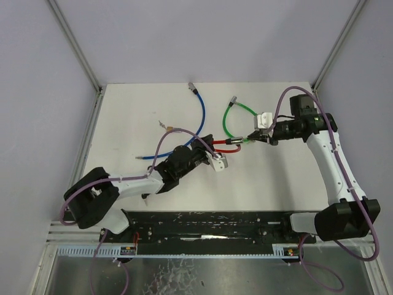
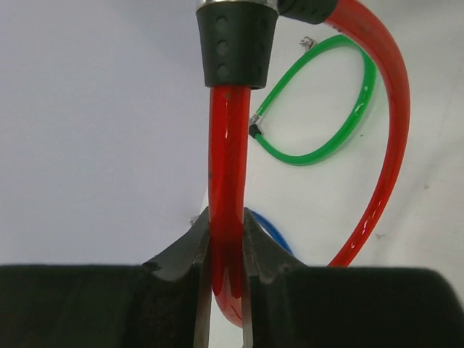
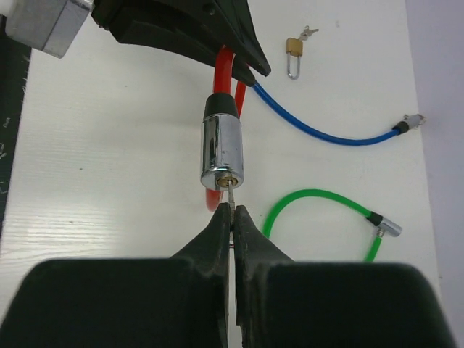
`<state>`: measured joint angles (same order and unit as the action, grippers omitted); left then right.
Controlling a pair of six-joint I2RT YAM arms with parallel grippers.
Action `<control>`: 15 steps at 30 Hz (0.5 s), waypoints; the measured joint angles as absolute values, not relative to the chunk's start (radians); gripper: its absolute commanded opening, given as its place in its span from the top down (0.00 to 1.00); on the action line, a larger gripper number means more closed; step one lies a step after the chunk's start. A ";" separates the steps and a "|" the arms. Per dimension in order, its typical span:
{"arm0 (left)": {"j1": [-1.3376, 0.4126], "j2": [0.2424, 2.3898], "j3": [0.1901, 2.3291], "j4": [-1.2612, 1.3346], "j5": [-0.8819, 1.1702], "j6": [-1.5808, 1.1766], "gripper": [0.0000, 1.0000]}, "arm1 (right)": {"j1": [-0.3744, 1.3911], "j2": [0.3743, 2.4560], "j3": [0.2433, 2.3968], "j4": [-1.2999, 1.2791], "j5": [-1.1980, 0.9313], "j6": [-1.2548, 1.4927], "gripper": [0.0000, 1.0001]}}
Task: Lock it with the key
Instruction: Lock the lock.
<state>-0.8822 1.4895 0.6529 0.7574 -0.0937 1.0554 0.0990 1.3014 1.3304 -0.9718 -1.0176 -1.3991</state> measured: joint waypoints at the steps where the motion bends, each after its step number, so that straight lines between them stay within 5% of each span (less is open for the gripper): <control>1: -0.881 1.486 0.654 0.750 -0.088 1.047 1.00 | 0.097 1.303 1.330 -0.980 -1.023 -1.394 1.00; 15: -0.812 1.378 0.833 0.151 0.231 0.712 1.00 | 0.187 1.301 1.335 -1.043 -0.905 -1.428 1.00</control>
